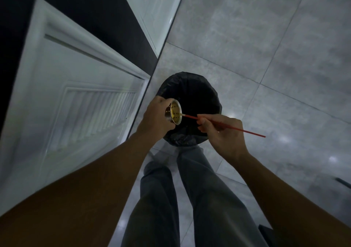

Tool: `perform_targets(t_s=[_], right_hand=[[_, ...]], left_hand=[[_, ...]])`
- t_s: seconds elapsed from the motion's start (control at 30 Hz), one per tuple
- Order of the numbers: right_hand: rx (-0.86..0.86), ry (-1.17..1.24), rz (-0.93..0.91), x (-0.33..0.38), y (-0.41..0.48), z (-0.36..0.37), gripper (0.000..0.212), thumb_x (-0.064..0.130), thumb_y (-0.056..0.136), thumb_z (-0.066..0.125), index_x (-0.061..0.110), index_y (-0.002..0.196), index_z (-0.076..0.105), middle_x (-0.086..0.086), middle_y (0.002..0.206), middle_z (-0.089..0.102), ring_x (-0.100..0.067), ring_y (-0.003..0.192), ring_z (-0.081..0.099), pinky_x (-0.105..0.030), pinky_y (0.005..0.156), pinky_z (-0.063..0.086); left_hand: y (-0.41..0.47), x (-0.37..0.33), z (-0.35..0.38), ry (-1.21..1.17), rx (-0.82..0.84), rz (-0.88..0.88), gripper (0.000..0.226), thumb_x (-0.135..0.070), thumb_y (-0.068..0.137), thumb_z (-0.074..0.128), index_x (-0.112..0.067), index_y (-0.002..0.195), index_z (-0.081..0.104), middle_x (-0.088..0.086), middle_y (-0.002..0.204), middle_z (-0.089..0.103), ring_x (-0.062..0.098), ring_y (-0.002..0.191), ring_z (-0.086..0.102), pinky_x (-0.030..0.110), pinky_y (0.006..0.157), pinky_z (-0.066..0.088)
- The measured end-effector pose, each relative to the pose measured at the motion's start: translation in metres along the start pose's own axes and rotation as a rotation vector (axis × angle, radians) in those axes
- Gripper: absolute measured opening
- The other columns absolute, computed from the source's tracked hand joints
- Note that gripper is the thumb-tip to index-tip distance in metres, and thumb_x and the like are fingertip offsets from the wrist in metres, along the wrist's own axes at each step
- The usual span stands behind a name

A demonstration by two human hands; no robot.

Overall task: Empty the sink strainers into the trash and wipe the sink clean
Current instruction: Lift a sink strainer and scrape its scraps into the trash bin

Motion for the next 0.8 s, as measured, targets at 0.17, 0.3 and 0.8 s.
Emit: perform_targets(t_s=[0.17,0.3,0.8], right_hand=[[0.078,0.067,-0.046,0.013,-0.003,0.014,0.018,0.018,0.094,0.069,0.014,0.109,0.076,0.0,0.096,0.078,-0.01,0.086,0.076,-0.034,0.08,0.064],[0.038,0.028,-0.021,0.011,-0.002,0.019,0.017,0.019,0.094,0.07,0.019,0.11,0.076,0.0,0.098,0.078,-0.009,0.091,0.075,-0.035,0.082,0.063],[0.045,0.071,-0.075,0.011,-0.006,0.019,0.018,0.025,0.093,0.067,0.023,0.11,0.074,0.001,0.099,0.078,-0.009,0.093,0.075,-0.037,0.082,0.063]], left_hand=[[-0.001,-0.01,0.006,0.006,0.026,0.037,0.083,-0.015,0.07,0.086,-0.018,0.144,0.049,0.008,0.134,0.044,0.023,0.123,0.047,0.034,0.102,0.048],[-0.002,-0.007,0.005,0.017,0.027,0.042,0.082,-0.014,0.069,0.086,-0.019,0.143,0.05,0.007,0.132,0.044,0.02,0.12,0.047,0.027,0.095,0.044],[-0.005,-0.018,0.0,0.093,0.09,0.032,0.074,-0.021,0.067,0.087,-0.018,0.135,0.057,0.009,0.13,0.045,0.026,0.116,0.051,0.041,0.1,0.05]])
Point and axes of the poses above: each hand's wrist, its own y-axis towards the middle knuckle, its own z-axis out of the palm, x = y × z, the point moved 10 cm from there along y, towards the middle knuckle
